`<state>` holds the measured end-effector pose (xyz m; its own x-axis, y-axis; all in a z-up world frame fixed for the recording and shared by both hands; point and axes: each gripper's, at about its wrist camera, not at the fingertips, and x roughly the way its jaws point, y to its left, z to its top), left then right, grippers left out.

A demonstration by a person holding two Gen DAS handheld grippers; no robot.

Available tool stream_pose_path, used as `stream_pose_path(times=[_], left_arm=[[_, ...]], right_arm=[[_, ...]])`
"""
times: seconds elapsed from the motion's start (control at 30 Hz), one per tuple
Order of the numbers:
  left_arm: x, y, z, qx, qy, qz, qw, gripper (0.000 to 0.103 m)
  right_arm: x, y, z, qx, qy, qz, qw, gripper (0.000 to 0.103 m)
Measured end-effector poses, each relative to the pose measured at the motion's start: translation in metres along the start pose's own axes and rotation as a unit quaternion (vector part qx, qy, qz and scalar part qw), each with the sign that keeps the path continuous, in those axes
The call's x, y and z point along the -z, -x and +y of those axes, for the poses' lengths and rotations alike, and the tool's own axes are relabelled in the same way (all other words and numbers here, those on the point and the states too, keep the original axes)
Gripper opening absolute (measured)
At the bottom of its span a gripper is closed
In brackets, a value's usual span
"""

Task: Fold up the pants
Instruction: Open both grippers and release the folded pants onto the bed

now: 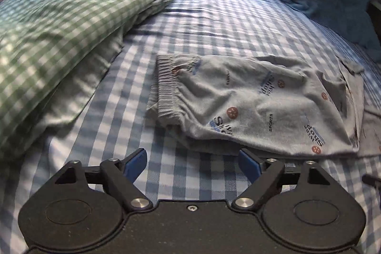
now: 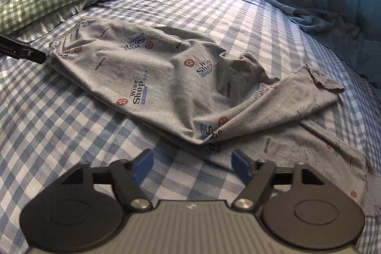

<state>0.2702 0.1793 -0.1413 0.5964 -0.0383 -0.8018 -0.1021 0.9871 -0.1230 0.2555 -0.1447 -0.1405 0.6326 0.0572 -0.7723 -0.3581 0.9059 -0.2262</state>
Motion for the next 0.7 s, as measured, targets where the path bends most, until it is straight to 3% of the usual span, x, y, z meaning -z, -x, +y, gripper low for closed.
stream_pose_path(times=[0.07,0.27,0.7], left_arm=[[0.007,0.008,0.003,-0.013,0.049,-0.001,0.9987,0.098],[0.025,0.027,0.002,-0.047,0.126,-0.004,0.9910,0.102],[0.056,0.045,-0.018,-0.063,0.116,0.016,0.9911,0.102]], right_arm=[[0.004,0.008,0.003,0.006,-0.014,0.001,1.000,0.099],[0.012,0.028,0.003,0.028,-0.073,0.008,0.997,0.103],[0.033,0.048,-0.003,0.036,-0.095,0.029,0.994,0.103]])
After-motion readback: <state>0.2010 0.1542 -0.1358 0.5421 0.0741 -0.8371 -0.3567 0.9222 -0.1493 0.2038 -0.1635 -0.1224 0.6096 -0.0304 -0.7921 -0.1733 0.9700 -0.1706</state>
